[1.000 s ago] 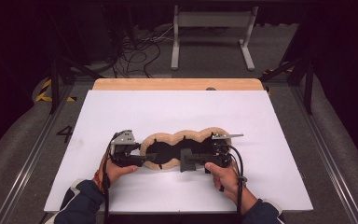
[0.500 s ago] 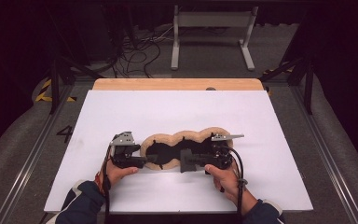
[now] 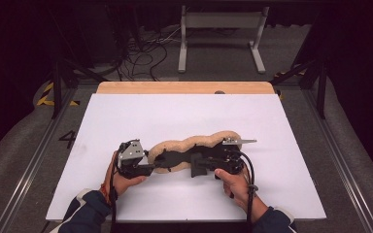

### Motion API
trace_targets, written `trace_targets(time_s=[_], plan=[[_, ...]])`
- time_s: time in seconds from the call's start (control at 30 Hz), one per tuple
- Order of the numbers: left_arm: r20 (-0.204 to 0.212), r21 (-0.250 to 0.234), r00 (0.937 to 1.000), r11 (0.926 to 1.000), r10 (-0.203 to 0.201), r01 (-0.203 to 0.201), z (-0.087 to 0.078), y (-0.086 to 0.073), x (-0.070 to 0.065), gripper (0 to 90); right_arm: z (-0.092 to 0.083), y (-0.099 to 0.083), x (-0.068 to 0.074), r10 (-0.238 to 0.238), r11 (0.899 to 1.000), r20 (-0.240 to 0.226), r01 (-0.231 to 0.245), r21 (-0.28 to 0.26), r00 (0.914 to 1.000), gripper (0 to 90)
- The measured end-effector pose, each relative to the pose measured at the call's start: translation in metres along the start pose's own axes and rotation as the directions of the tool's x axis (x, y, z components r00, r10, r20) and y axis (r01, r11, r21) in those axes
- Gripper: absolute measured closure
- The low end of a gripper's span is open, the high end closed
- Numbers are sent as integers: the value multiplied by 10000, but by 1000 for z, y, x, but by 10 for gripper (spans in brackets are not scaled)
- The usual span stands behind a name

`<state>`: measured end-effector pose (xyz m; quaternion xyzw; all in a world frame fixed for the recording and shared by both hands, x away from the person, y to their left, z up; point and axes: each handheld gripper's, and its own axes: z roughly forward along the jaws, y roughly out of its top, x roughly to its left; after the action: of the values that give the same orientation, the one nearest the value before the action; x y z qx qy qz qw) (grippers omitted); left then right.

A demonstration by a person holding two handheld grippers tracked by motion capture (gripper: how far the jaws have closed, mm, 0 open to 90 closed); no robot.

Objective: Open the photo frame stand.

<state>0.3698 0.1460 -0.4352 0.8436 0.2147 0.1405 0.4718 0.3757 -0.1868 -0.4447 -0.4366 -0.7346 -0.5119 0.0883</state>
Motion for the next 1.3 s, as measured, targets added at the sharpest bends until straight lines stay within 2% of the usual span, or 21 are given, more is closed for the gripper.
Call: trace_targets(time_s=[0.1, 0.17, 0.27, 0.33, 0.4, 0.43, 0.47, 0.6, 0.67, 0.7, 0.8, 0.83, 0.87, 0.93, 0.97, 1.0, 1.03, 1.13, 1.17, 1.23, 1.3], plan=[[-397, -518, 9991, 9986, 113, -134, -2, 2, -5, 555, -2, 3, 1, -100, 9998, 70, 101, -178, 9999, 713], [-660, -667, 9971, 9969, 367, -411, -1, 3, -8, 556, -4, 5, 2, -391, 9988, 246, 398, -289, 9989, 705], [-420, -534, 9978, 9971, 513, -535, 3, 0, -8, 574, -5, 5, 2, -689, 9974, 653, 702, -178, 9955, 696], [-297, -368, 9978, 9975, 591, -602, 5, -4, -8, 582, -3, 3, 0, -737, 9972, 966, 743, -30, 9926, 700], [-78, -429, 9981, 9972, 604, -606, 3, -6, -8, 595, -4, 2, 0, -774, 9969, 1048, 783, -52, 9915, 702], [52, -427, 9979, 9970, 648, -645, 2, -7, -10, 603, -4, 1, 1, -907, 9958, 1115, 915, -23, 9896, 698], [5, -406, 9974, 9966, 717, -716, 2, -7, -11, 607, -5, 1, 3, -1170, 9931, 1232, 1173, 42, 9855, 702], [100, -486, 9973, 9962, 728, -722, 0, -9, -16, 612, -15, -2, 11, -2594, 9655, 1681, 2592, 233, 9510, 708], [266, -556, 9975, 9965, 648, -632, -1, -9, -16, 614, -25, -3, 17, -3270, 9434, 2053, 3313, 141, 9225, 712], [323, -547, 9975, 9966, 633, -615, -1, -10, -16, 614, -31, -3, 19, -3436, 9366, 2216, 3502, 101, 9126, 715], [515, -562, 9964, 9963, 678, -649, -2, -9, -18, 608, -54, -7, 22, -3474, 9294, 2645, 3679, -307, 8997, 768], [515, -562, 9964, 9963, 678, -649, -2, -9, -18, 607, -54, -7, 22, -3474, 9294, 2645, 3679, -307, 8997, 768], [548, -555, 9958, 9960, 736, -706, -2, -9, -19, 607, -60, -9, 22, -3502, 9259, 2844, 3757, -386, 8924, 782], [606, -483, 9948, 9957, 819, -791, -3, -8, -21, 607, -76, -14, 23, -3773, 9054, 3730, 4224, -439, 8476, 825], [591, -440, 9941, 9951, 909, -884, -3, -8, -21, 609, -83, -16, 23, -3749, 8999, 4135, 4328, -525, 8297, 827], [600, -427, 9940, 9951, 912, -887, -3, -8, -21, 609, -93, -17, 22, -3523, 8982, 4507, 4315, -832, 8202, 844], [625, -405, 9938, 9951, 925, -901, -3, -8, -21, 609, -97, -18, 21, -3488, 8953, 4627, 4357, -925, 8150, 855], [645, -367, 9932, 9949, 965, -943, -4, -7, -22, 601, -105, -20, 19, -3585, 8798, 5377, 4687, -787, 7632, 896], [645, -367, 9932, 9949, 965, -943, -4, -7, -22, 596, -105, -20, 19, -3585, 8798, 5377, 4687, -787, 7632, 896], [674, -379, 9941, 9959, 851, -826, -4, -7, -22, 589, -108, -19, 16, -3304, 8875, 5442, 4501, -989, 7712, 900], [703, -431, 9947, 9965, 747, -718, -4, -7, -22, 571, -108, -19, 15, -3266, 8877, 5468, 4489, -1026, 7709, 900]])
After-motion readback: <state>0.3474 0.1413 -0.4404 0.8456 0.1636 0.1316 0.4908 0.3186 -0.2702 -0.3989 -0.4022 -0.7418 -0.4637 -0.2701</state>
